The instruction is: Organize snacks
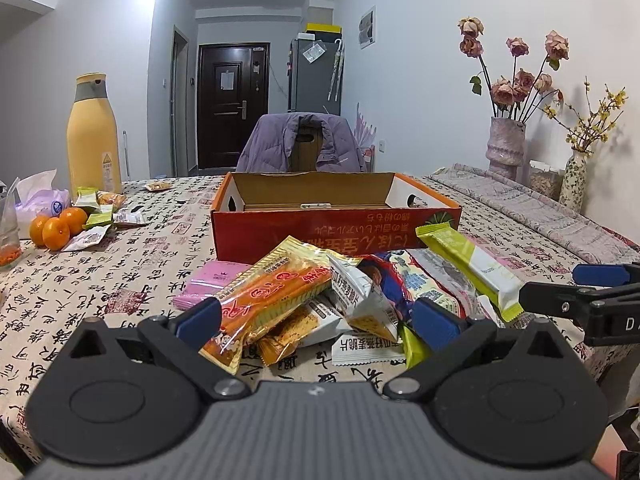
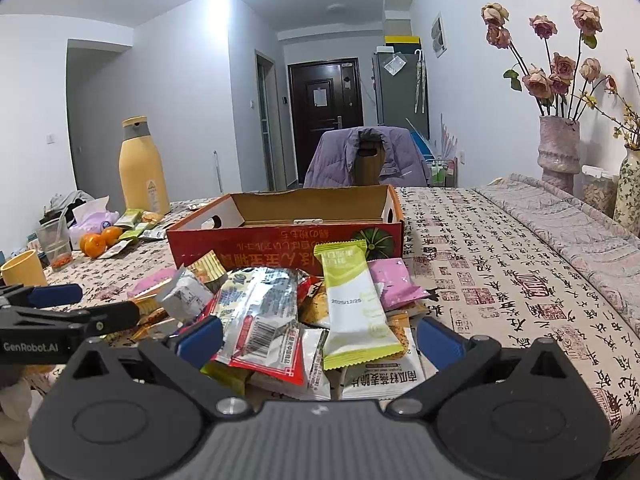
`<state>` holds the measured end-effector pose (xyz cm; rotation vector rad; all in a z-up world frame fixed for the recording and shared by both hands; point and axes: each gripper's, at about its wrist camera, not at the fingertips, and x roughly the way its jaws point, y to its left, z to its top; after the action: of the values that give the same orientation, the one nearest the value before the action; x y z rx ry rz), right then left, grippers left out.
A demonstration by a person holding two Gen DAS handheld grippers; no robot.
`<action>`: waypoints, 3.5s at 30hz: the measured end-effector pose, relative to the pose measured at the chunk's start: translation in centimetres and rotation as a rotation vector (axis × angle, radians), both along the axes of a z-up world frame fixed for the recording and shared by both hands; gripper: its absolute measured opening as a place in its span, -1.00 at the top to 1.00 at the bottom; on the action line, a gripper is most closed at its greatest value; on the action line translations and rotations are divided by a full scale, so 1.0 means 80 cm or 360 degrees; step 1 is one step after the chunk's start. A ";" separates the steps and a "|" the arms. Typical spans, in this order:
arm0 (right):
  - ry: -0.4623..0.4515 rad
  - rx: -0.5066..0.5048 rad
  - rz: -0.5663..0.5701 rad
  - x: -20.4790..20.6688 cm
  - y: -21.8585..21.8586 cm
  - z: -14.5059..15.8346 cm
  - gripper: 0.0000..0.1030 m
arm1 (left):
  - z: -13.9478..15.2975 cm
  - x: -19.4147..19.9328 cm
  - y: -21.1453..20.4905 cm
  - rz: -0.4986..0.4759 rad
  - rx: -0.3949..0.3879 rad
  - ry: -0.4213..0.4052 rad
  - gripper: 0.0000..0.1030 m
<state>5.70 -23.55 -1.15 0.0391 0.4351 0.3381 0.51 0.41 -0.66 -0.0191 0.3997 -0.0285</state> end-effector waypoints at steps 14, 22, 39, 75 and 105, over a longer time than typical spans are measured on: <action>-0.0005 -0.0003 0.0014 0.001 0.005 0.001 -1.00 | 0.002 -0.003 0.005 0.0009 -0.0013 -0.0010 -1.00; -0.0014 -0.0006 0.0012 -0.002 0.005 0.003 -1.00 | 0.003 -0.006 0.006 0.0005 -0.0021 -0.0019 -1.00; -0.0013 -0.0007 0.0017 -0.004 0.005 0.003 -1.00 | 0.003 -0.006 0.007 0.0004 -0.0023 -0.0021 -1.00; 0.0067 -0.0106 -0.0036 0.067 0.000 -0.005 -0.31 | 0.011 0.029 0.021 0.0065 -0.0028 -0.0028 -1.00; 0.0106 -0.0110 0.0003 0.112 0.014 -0.019 0.27 | -0.018 0.122 0.073 -0.0005 0.0141 0.0306 -1.00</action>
<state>14.65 -22.45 -2.69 -0.0175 0.5126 0.3241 10.24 6.23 -2.08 0.0666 0.5928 -0.0121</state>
